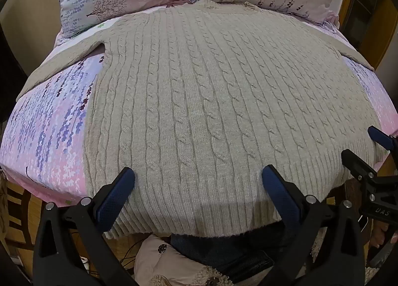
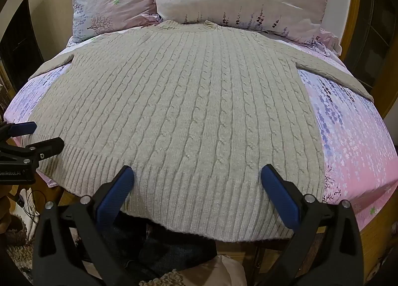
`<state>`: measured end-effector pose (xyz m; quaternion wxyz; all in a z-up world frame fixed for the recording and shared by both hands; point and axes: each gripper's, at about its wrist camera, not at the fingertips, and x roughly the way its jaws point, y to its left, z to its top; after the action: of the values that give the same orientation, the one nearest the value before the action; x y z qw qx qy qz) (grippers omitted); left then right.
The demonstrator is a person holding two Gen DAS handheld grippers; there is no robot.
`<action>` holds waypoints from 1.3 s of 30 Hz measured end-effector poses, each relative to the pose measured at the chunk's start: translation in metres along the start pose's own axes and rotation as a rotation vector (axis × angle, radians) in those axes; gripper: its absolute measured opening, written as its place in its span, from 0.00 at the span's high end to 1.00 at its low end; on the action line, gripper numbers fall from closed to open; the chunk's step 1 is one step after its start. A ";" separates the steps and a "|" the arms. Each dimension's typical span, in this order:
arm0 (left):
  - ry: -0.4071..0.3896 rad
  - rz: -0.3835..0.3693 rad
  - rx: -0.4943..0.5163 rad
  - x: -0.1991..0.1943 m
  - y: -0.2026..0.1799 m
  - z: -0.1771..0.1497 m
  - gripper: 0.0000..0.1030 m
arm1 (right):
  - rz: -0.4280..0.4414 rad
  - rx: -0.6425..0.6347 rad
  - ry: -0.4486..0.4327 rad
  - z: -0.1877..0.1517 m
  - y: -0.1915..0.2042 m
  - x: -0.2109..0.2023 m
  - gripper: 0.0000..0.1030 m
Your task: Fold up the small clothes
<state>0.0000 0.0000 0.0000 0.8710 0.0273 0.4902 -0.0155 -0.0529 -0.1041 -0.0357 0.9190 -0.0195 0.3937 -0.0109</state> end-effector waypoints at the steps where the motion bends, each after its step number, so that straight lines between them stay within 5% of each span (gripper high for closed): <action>1: 0.000 0.000 0.000 0.000 0.000 0.000 0.01 | 0.000 -0.001 0.000 0.000 0.000 0.000 0.02; 39: 0.002 0.000 0.008 0.001 -0.001 -0.001 0.01 | 0.000 0.000 -0.002 0.000 0.000 0.000 0.02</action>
<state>-0.0003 -0.0009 -0.0014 0.8703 0.0309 0.4912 -0.0177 -0.0530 -0.1040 -0.0355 0.9195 -0.0197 0.3925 -0.0109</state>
